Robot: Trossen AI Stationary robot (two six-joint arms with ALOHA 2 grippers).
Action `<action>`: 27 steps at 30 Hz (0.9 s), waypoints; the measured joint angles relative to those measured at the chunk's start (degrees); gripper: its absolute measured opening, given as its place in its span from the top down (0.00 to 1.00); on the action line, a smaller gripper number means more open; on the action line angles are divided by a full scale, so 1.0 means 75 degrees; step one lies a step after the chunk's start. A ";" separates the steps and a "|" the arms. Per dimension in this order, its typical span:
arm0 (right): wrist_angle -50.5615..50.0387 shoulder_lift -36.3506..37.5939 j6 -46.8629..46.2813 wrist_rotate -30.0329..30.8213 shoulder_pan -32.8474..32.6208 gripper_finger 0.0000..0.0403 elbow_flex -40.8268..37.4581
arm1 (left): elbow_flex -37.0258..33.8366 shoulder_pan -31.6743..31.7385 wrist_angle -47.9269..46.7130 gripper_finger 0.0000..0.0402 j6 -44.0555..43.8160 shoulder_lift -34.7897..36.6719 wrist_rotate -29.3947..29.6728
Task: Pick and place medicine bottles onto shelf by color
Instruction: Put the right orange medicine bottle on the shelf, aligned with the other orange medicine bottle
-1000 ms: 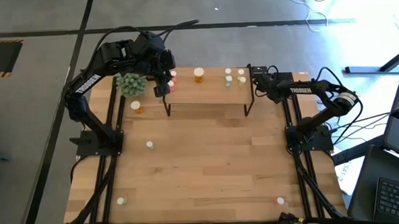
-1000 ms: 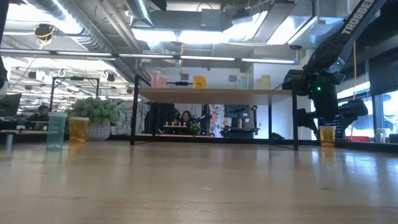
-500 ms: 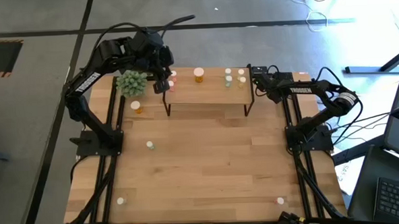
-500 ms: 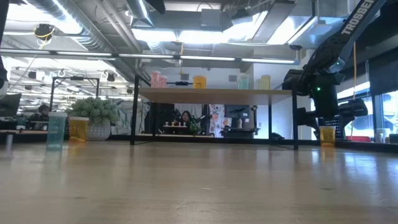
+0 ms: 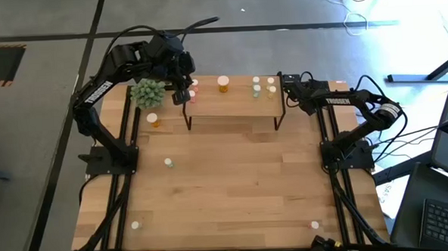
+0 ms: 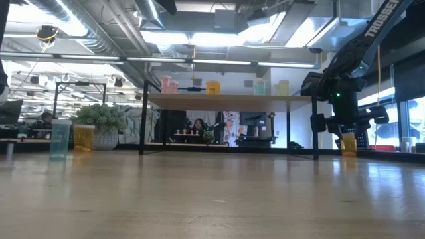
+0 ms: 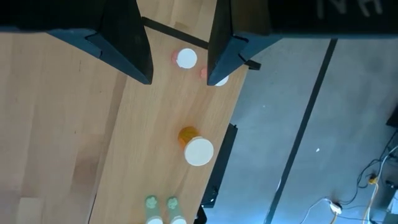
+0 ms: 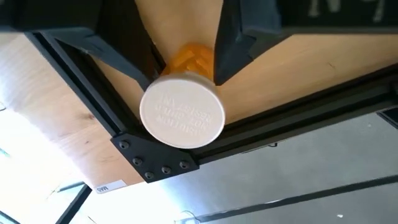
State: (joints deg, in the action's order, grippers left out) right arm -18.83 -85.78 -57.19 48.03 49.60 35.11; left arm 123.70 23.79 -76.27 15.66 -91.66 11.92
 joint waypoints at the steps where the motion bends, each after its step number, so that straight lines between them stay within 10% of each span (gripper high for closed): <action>1: -0.0002 0.0000 0.0058 0.0001 0.0000 0.60 0.0000 | 0.0000 0.0000 0.0000 0.63 0.0000 -0.0001 0.0000; 27: -0.0053 0.0003 0.0119 -0.0134 -0.0088 0.77 0.0000 | 0.0000 0.0000 0.0000 0.63 -0.0003 -0.0003 0.0000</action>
State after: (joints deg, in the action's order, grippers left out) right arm -19.23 -85.76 -56.29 47.02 48.94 35.11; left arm 123.70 23.79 -76.27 15.64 -91.68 11.92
